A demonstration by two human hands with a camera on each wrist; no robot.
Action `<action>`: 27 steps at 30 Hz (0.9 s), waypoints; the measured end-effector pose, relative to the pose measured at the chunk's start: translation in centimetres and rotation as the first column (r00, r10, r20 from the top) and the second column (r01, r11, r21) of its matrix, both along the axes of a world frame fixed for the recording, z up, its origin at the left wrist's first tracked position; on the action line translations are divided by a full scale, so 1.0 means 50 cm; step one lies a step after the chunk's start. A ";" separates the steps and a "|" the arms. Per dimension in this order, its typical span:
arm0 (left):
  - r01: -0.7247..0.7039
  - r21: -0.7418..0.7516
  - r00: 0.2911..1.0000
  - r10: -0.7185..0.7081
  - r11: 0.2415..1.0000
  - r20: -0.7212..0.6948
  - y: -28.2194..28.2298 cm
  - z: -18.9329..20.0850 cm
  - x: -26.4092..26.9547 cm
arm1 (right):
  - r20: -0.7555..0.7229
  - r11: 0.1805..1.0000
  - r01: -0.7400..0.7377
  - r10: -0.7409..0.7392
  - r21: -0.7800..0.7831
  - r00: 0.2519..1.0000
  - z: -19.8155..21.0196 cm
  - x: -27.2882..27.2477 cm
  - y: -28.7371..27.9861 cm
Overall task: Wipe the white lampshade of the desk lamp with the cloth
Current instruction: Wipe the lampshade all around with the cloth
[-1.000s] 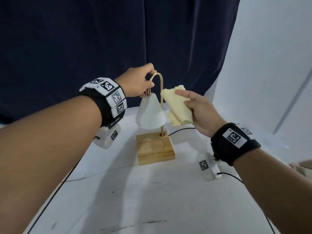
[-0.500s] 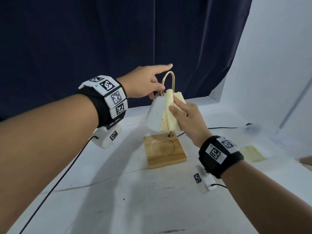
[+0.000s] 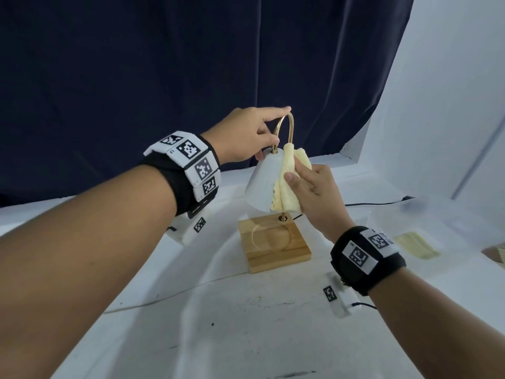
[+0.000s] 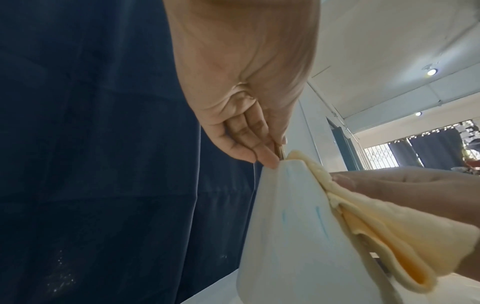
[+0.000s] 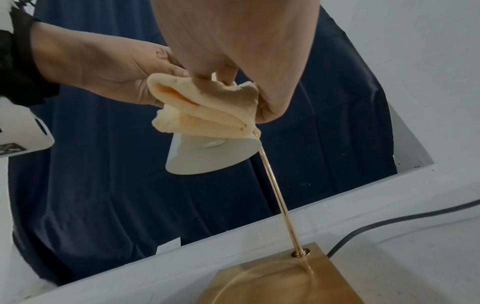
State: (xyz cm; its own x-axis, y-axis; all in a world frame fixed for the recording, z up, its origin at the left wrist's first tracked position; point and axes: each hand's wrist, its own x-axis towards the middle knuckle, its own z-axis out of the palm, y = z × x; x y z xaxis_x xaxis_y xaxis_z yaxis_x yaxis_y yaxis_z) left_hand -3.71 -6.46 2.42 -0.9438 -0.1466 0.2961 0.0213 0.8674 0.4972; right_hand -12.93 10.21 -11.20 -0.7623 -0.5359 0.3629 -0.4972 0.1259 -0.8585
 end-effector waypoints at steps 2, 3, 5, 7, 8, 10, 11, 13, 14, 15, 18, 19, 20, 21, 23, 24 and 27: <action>-0.012 0.031 0.999 0.014 0.999 -0.040 0.004 -0.023 0.005 | -0.015 1.000 0.005 -0.005 0.002 1.000 -0.004 0.009 0.002; -0.012 0.050 0.998 0.015 0.999 -0.061 0.005 -0.033 0.008 | -0.010 1.000 -0.001 0.001 -0.006 1.000 -0.005 0.011 0.002; -0.021 0.078 0.995 0.029 0.997 -0.099 0.007 -0.045 0.008 | -0.011 1.000 -0.011 0.011 -0.014 1.000 -0.005 0.011 0.001; -0.043 0.083 0.993 0.052 0.996 -0.109 0.008 -0.043 0.005 | -0.025 1.000 -0.017 0.017 -0.015 1.000 -0.003 0.009 0.002; -0.053 0.074 0.992 0.061 0.996 -0.109 0.010 -0.042 0.003 | -0.019 1.000 -0.017 0.016 -0.022 1.000 -0.004 0.011 0.003; -0.069 0.053 0.990 0.075 0.996 -0.117 0.014 -0.038 -0.001 | -0.017 0.999 -0.011 0.010 -0.050 1.000 -0.009 0.018 0.006; -0.074 0.049 0.990 0.080 0.996 -0.120 0.014 -0.037 -0.001 | -0.029 0.998 -0.009 0.007 -0.058 1.000 -0.016 0.024 0.007; -0.081 0.047 0.989 0.086 0.996 -0.122 0.016 -0.039 -0.002 | -0.067 0.999 -0.008 0.005 -0.046 0.998 -0.029 0.027 0.015; -0.085 0.044 0.988 0.090 0.995 -0.123 0.017 -0.039 -0.003 | -0.080 1.000 -0.007 0.005 -0.030 0.997 -0.029 0.023 0.019; -0.090 0.040 0.988 0.094 0.995 -0.123 0.018 -0.039 -0.003 | -0.085 1.000 -0.004 0.003 -0.011 0.996 -0.026 0.016 0.020; -0.100 0.043 0.986 0.105 0.994 -0.131 0.021 -0.038 -0.003 | -0.097 1.000 0.015 -0.014 0.005 0.995 -0.002 -0.005 0.016; -0.099 0.048 0.986 0.104 0.994 -0.132 0.022 -0.038 -0.003 | -0.097 1.000 0.014 -0.014 -0.002 0.995 0.002 -0.006 0.012; -0.097 0.053 0.986 0.103 0.994 -0.134 0.022 -0.038 -0.002 | -0.095 1.000 0.012 -0.013 -0.016 0.995 0.004 0.000 0.008; -0.097 0.059 0.985 0.105 0.993 -0.136 0.022 -0.038 -0.001 | -0.095 0.999 0.013 -0.016 -0.031 0.995 0.000 0.008 0.006; -0.101 0.075 0.985 0.111 0.992 -0.135 0.024 -0.038 0.000 | -0.146 0.998 0.037 -0.044 -0.047 0.988 -0.023 0.025 0.010; -0.103 0.080 0.985 0.113 0.991 -0.132 0.024 -0.039 0.001 | -0.186 0.998 0.051 -0.058 -0.044 0.981 -0.037 0.030 0.015; -0.109 0.082 0.985 0.119 0.991 -0.129 0.026 -0.037 0.001 | -0.172 0.996 0.077 -0.082 -0.034 0.982 -0.055 0.018 0.025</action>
